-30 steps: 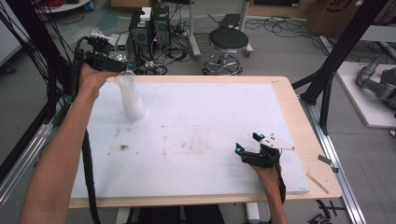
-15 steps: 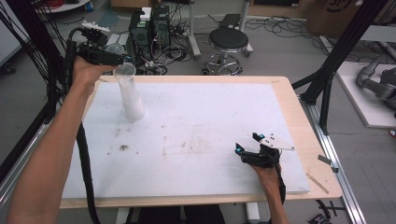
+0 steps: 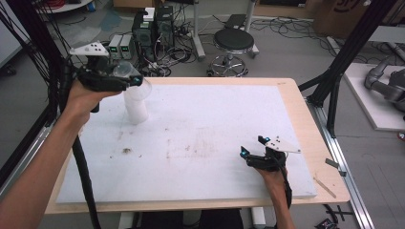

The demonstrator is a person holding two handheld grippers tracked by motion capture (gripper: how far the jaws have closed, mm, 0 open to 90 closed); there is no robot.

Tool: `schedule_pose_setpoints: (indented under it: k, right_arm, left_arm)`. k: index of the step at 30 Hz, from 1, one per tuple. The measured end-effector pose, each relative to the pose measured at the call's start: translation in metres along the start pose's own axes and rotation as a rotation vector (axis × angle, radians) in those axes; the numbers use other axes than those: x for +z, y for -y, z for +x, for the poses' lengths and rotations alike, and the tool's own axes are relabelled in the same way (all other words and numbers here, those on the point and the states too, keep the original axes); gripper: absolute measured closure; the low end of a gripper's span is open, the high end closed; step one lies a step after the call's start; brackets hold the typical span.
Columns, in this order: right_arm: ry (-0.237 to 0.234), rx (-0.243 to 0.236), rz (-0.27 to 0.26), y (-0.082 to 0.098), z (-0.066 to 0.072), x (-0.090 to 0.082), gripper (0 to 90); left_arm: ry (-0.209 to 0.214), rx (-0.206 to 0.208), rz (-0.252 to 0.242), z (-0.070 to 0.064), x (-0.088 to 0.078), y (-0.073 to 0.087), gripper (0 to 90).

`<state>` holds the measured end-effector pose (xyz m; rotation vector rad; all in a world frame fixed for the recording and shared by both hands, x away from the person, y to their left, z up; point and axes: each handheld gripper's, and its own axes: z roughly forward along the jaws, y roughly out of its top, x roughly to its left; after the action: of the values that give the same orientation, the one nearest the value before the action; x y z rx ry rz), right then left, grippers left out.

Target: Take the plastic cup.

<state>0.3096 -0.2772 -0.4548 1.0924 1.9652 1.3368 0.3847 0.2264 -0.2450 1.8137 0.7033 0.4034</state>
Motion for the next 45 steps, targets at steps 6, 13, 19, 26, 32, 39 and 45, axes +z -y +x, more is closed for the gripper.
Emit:
schedule_pose_setpoints:
  k: [6,13,19,26,32,39,45]
  right_arm:
    - [0.002,0.0,-0.002,0.0,0.0,0.0,16.1]
    - [-0.001,0.005,0.017,-0.001,-0.001,0.002,16.1]
    - [0.006,-0.01,0.013,0.0,0.001,0.001,16.1]
    - [0.008,-0.014,0.01,0.0,0.001,0.001,16.1]
    - [0.007,-0.016,0.009,0.0,0.0,0.001,16.1]
    - [0.004,-0.011,0.014,0.0,0.0,0.002,16.1]
    - [0.002,-0.013,0.016,0.0,0.0,0.002,16.1]
  left_arm:
    - [0.127,0.042,-0.036,-0.024,0.001,0.019,38.8]
    - [0.277,0.092,-0.107,-0.046,0.01,0.043,39.1]
    - [0.379,0.103,-0.153,-0.061,0.027,0.068,39.1]
    - [0.437,0.089,-0.182,-0.068,0.044,0.088,39.1]
    - [0.447,0.095,-0.181,-0.071,0.056,0.103,39.5]
    - [0.468,0.081,-0.172,-0.068,0.065,0.112,39.8]
    - [0.456,0.072,-0.174,-0.066,0.066,0.116,39.7]
